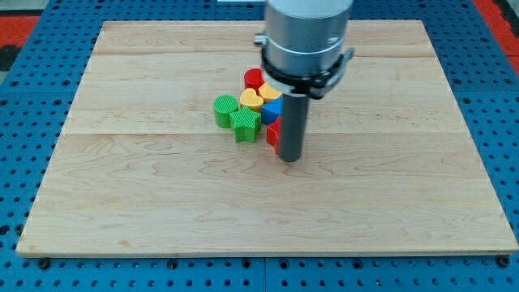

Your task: Push the green star along with red star and blue triangle a bit right

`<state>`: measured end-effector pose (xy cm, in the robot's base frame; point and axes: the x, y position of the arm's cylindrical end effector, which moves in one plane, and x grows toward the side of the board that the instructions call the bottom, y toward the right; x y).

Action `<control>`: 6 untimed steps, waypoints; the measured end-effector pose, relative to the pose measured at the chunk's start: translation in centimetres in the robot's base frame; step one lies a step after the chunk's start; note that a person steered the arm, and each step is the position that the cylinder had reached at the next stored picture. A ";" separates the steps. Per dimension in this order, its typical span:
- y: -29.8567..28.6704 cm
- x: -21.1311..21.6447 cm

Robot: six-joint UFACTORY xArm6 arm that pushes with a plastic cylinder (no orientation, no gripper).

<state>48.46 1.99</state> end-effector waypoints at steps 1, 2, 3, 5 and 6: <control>-5.9 0.0; -9.4 -2.1; -9.5 -4.8; 2.9 -4.0; 6.7 -3.8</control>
